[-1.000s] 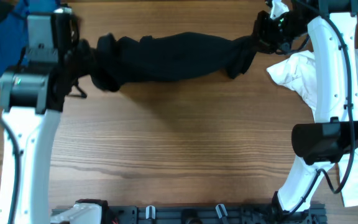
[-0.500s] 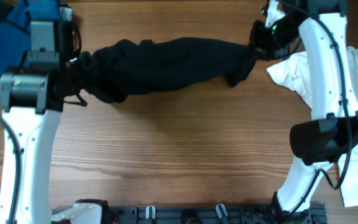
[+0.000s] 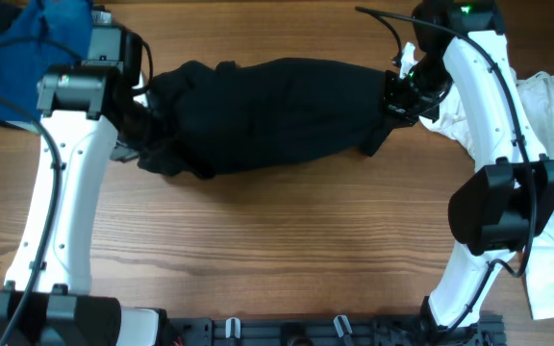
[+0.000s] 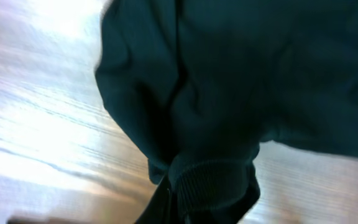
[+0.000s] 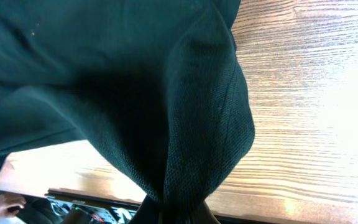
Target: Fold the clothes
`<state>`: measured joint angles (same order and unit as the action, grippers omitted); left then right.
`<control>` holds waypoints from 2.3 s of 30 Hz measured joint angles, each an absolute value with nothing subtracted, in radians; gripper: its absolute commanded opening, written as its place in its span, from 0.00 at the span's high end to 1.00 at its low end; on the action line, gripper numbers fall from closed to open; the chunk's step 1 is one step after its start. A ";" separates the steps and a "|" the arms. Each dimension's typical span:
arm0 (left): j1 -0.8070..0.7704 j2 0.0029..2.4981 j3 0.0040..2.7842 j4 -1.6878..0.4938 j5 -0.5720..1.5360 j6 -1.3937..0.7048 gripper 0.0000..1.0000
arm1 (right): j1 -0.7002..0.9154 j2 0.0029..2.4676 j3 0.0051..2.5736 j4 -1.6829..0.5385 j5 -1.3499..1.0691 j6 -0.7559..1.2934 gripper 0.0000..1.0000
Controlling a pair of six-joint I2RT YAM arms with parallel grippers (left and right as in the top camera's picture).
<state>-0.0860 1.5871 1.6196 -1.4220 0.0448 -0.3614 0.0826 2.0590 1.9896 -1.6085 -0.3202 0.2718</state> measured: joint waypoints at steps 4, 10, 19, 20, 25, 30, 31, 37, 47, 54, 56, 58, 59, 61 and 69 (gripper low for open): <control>-0.086 1.588 1.556 -1.428 0.073 -0.361 0.96 | 0.083 2.059 1.966 -1.608 -0.312 0.260 0.95; -0.086 1.592 1.475 -1.406 0.096 -0.361 0.96 | 0.083 2.059 1.861 -1.608 -0.281 0.256 0.96; -0.086 1.592 1.391 -1.386 0.105 -0.361 0.96 | 0.083 2.058 1.608 -1.588 -0.265 0.248 0.96; -0.086 1.592 1.383 -1.385 0.106 -0.361 0.96 | 0.083 2.058 1.578 -1.582 -0.264 0.244 0.96; -0.086 1.592 1.324 -1.383 0.114 -0.361 0.96 | 0.083 2.058 1.411 -1.546 -0.261 0.233 0.96; -0.086 1.592 1.254 -1.374 0.123 -0.361 0.96 | 0.083 2.058 1.301 -1.505 -0.261 0.229 0.96; -0.086 1.592 1.237 -1.370 0.126 -0.361 0.96 | 0.083 2.058 1.284 -1.498 -0.261 0.229 0.96; -0.086 1.592 1.139 -1.320 0.130 -0.361 0.96 | 0.083 2.058 1.216 -1.433 -0.261 0.229 0.90; -0.086 1.592 1.078 -1.288 0.130 -0.361 0.00 | 0.083 2.058 1.179 -1.393 -0.260 0.228 0.00; -0.086 1.592 1.078 -1.269 0.156 -0.366 0.06 | 0.083 2.058 1.179 -1.384 -0.260 0.226 0.00; -0.086 1.592 1.077 -1.253 0.167 -0.366 0.06 | 0.083 2.058 1.179 -1.377 -0.260 0.226 0.00; -0.086 1.592 1.077 -1.225 0.177 -0.366 0.06 | 0.083 2.058 1.179 -1.361 -0.260 0.227 0.00; -0.086 1.592 1.077 -1.196 0.192 -0.366 0.06 | 0.083 2.058 1.179 -1.355 -0.260 0.227 0.00; -0.085 1.592 1.074 -1.151 0.222 -0.366 0.07 | 0.083 2.058 1.179 -1.345 -0.260 0.234 0.00; -0.088 1.592 1.074 -1.031 0.364 -0.366 0.09 | 0.083 2.003 1.245 -1.353 -0.260 0.269 0.00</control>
<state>-0.0883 1.5921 1.0740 -1.0306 0.3645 -0.3656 0.0826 2.0026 1.2446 -1.3529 -0.2600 0.2691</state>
